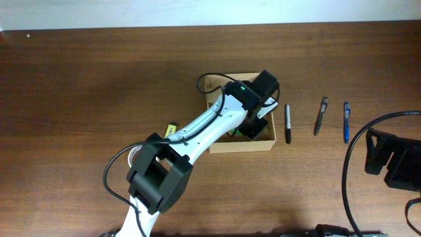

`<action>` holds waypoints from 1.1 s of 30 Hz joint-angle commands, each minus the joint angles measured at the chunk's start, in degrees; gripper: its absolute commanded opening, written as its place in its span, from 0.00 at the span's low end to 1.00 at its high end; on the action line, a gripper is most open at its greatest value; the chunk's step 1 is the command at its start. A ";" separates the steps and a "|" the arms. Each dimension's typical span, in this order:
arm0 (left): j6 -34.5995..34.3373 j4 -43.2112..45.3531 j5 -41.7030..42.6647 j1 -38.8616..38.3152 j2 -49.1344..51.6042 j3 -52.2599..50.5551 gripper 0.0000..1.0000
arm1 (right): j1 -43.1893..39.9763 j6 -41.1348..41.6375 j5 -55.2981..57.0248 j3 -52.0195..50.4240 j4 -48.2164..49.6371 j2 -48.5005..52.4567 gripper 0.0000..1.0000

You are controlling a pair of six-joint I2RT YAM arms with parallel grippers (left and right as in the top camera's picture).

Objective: Pack container
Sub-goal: 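Carry the green tape into the box and release it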

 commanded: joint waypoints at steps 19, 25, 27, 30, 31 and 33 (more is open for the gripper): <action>4.02 2.84 0.20 4.68 2.47 -4.33 0.13 | 1.51 0.52 1.36 0.42 -0.17 0.07 0.99; 3.98 0.39 0.26 4.57 1.75 0.28 0.64 | 1.51 0.52 1.36 0.42 -0.02 0.09 0.99; 3.98 -1.79 0.26 4.57 0.63 4.72 0.64 | 1.51 0.50 1.53 0.42 0.04 0.09 0.99; 3.98 -5.70 0.20 4.57 -1.75 12.92 0.64 | 1.49 0.50 1.84 0.42 0.00 0.07 0.99; 3.98 -6.99 -0.07 4.57 -2.67 15.80 0.64 | 1.49 0.52 2.01 0.42 -0.02 0.07 0.99; 3.02 -9.49 -3.26 4.57 -4.35 20.98 0.62 | 1.51 0.52 2.25 0.42 0.00 0.09 0.99</action>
